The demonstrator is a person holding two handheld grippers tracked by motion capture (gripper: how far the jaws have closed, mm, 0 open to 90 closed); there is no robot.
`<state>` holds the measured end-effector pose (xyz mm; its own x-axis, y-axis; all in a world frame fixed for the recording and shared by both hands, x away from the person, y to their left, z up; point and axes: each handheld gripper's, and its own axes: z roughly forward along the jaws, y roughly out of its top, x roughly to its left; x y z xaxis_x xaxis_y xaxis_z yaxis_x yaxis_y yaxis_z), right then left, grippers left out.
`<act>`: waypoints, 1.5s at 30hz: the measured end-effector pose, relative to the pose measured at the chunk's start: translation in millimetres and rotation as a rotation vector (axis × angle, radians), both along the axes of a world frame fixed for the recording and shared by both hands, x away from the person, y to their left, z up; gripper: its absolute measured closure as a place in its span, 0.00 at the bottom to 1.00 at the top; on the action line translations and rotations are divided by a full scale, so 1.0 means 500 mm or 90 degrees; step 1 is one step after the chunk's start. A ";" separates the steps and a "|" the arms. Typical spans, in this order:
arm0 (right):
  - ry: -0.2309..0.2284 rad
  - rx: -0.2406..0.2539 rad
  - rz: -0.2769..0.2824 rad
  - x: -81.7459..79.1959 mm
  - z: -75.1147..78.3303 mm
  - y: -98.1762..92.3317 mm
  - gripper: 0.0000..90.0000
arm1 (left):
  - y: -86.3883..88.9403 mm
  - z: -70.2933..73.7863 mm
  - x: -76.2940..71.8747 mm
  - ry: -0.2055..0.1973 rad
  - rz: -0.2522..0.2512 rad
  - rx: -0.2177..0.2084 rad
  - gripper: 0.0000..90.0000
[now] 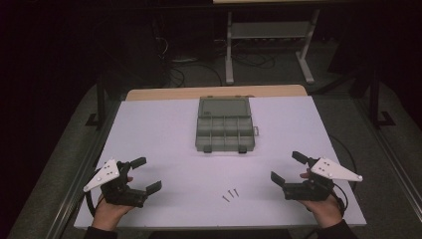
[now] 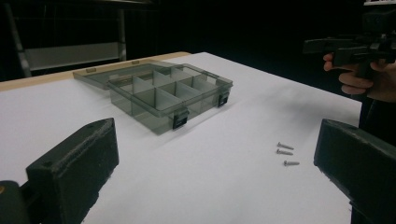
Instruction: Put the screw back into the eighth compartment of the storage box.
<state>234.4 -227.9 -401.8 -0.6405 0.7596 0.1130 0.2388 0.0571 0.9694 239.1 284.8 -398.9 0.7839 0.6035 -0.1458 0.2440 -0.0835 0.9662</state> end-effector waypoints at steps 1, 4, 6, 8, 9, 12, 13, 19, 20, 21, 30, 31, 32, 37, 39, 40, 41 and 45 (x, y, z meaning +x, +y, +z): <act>0.003 0.001 0.000 0.000 0.000 0.000 0.00 | -0.001 0.000 0.000 0.001 0.000 -0.001 0.00; 0.003 -0.003 0.000 0.002 -0.001 -0.003 0.00 | -0.003 0.001 0.000 0.001 0.002 -0.006 0.00; 0.005 -0.002 0.000 0.002 0.000 -0.004 0.00 | -0.005 0.001 0.000 0.003 0.002 -0.007 0.00; 0.006 0.002 -0.002 0.003 0.001 -0.004 0.00 | -0.004 0.001 -0.001 0.001 0.002 -0.007 0.00; 0.007 0.002 -0.001 0.004 0.002 -0.004 0.00 | -0.004 0.001 -0.001 0.001 0.002 -0.007 0.00; 0.006 0.001 -0.001 0.007 0.006 -0.002 0.00 | -0.003 0.002 0.001 0.000 0.002 -0.003 0.00; 0.006 -0.001 0.000 0.008 0.007 -0.001 0.00 | -0.003 0.002 0.001 0.000 0.002 -0.003 0.00; 0.006 -0.004 0.006 0.016 0.014 0.008 0.00 | -0.003 0.000 0.000 -0.002 -0.002 -0.001 0.00; 0.007 -0.005 0.008 0.017 0.015 0.010 0.00 | -0.003 0.000 -0.001 -0.002 -0.003 0.001 0.00; 0.006 -0.003 0.008 0.018 0.016 0.012 0.00 | -0.003 0.000 -0.001 -0.003 -0.004 0.000 0.00; 0.011 -0.004 0.020 0.032 0.020 0.032 0.00 | -0.011 0.000 0.002 -0.003 -0.015 0.009 0.00; 0.014 -0.001 0.020 0.033 0.021 0.034 0.00 | -0.011 0.000 0.002 -0.003 -0.015 0.009 0.00; 0.015 0.001 0.022 0.034 0.021 0.035 0.00 | -0.011 -0.001 0.003 -0.002 -0.016 0.008 0.00; 0.020 0.002 0.028 0.042 0.019 0.046 0.00 | -0.011 0.000 0.002 -0.004 -0.016 0.007 0.00; 0.021 -0.002 0.033 0.044 0.019 0.052 0.00 | -0.011 0.001 0.002 -0.004 -0.016 0.006 0.00; 0.020 -0.004 0.035 0.045 0.018 0.054 0.00 | -0.011 0.001 0.002 -0.004 -0.016 0.006 0.00; 0.020 -0.004 0.035 0.045 0.018 0.054 0.00 | -0.011 0.001 0.002 -0.004 -0.016 0.006 0.00; 0.023 0.000 0.041 0.049 0.019 0.064 0.00 | -0.012 0.001 0.001 -0.004 -0.016 0.005 0.00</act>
<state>258.7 -195.9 -392.3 -0.6838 0.7166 0.1373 0.2700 0.0737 0.9600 239.5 278.7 -398.2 0.8002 0.5842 -0.1361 0.2353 -0.0971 0.9671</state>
